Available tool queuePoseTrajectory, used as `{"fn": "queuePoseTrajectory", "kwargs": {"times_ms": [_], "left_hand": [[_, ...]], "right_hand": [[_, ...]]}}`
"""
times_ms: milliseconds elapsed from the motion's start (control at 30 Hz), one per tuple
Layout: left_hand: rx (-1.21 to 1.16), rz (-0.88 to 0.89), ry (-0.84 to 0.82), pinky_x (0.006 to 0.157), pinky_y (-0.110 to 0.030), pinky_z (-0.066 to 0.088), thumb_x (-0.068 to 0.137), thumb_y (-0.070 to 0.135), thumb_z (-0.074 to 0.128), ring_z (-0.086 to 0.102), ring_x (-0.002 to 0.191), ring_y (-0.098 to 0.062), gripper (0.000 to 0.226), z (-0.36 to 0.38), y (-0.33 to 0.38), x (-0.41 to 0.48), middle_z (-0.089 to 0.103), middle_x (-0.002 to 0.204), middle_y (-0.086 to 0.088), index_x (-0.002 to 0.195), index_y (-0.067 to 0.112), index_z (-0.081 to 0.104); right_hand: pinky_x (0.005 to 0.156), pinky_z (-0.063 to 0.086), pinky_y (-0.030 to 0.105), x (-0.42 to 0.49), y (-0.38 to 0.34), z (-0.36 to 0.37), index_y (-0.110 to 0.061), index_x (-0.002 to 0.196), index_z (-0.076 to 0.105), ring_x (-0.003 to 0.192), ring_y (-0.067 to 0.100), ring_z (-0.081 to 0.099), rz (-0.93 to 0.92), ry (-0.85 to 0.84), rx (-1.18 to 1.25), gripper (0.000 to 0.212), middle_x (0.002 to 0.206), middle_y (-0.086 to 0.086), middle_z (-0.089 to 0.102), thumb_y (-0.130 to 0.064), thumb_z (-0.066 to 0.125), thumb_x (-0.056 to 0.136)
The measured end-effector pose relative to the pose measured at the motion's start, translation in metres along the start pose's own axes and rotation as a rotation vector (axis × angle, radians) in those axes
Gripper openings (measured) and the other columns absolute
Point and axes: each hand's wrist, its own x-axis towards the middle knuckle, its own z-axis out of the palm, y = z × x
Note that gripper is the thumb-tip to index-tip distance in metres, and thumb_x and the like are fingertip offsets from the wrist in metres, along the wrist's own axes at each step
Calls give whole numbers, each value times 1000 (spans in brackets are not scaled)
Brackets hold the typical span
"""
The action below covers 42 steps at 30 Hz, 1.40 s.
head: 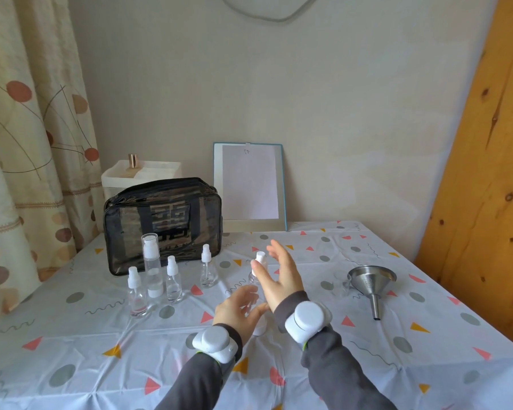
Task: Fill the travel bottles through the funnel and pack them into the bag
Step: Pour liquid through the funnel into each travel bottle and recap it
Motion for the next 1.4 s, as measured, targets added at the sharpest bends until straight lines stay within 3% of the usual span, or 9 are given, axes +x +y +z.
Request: {"fn": "queuePoseTrajectory", "kwargs": {"times_ms": [100, 300, 400, 600, 867, 1000, 1100, 1233, 1400], "left_hand": [[-4, 0, -6, 83, -11, 38, 80, 37, 67, 55, 98, -1, 39, 0, 0, 0, 64, 108, 12, 117, 26, 57], [-61, 0, -1, 88, -12, 40, 76, 40, 71, 56, 100, -2, 44, 1, -1, -1, 62, 103, 15, 115, 25, 57], [-76, -7, 2, 87, -11, 40, 76, 40, 71, 56, 98, -1, 43, 1, -2, 1, 63, 104, 14, 114, 27, 57], [-34, 31, 11, 83, -8, 39, 80, 34, 68, 56, 99, 0, 38, 0, 1, 0, 64, 106, 12, 116, 25, 58], [-89, -1, 17, 88, -13, 41, 76, 37, 72, 56, 98, -3, 42, 0, -1, 0, 62, 102, 14, 114, 25, 58], [-90, 1, 13, 87, -12, 41, 78, 35, 70, 55, 96, -2, 41, 1, 1, -1, 62, 102, 13, 116, 24, 57], [-58, 17, 18, 87, -13, 42, 82, 28, 65, 55, 97, -1, 38, 1, 1, -3, 64, 108, 9, 119, 23, 57], [-48, 23, 32, 84, -15, 42, 83, 19, 61, 59, 99, -6, 34, 0, 2, -3, 63, 101, 11, 117, 22, 58], [-97, 18, 31, 89, -17, 45, 81, 28, 66, 58, 98, -4, 37, 2, 1, -3, 66, 106, 8, 116, 22, 59]], "right_hand": [[99, 32, 19, -5, -2, -3, -28, 137, 37, 106, 0, 45, 39, -74, 54, 46, 110, -18, 52, -25, 51, 93], [87, 39, 11, -17, 7, -10, -31, 105, 56, 102, -1, 58, -7, 126, 128, 19, 97, -20, 61, -19, 56, 90], [94, 41, 19, -17, 7, -10, -34, 105, 53, 99, -10, 54, -27, 129, 134, 23, 101, -22, 60, -16, 56, 90], [100, 33, 19, -11, -3, -2, -26, 135, 38, 116, 1, 44, 77, -104, 241, 42, 122, -12, 47, -18, 48, 95], [92, 42, 15, -26, 9, -10, -23, 109, 58, 105, 2, 59, 22, 139, 245, 23, 95, -23, 66, -12, 57, 88], [102, 35, 22, -17, -1, -7, -27, 126, 46, 115, 0, 48, 54, 50, 250, 42, 119, -15, 52, -9, 55, 89], [97, 32, 18, -15, -5, 1, -30, 135, 37, 111, -1, 44, 75, -62, 183, 49, 121, -14, 47, -14, 52, 91], [94, 34, 15, -27, -3, 3, -30, 129, 45, 110, -2, 45, 37, -32, 119, 45, 119, -19, 50, -13, 55, 89], [88, 41, 10, -34, -2, -2, -34, 110, 49, 95, -13, 56, -21, 104, 178, 39, 108, -17, 60, -5, 59, 85]]}}
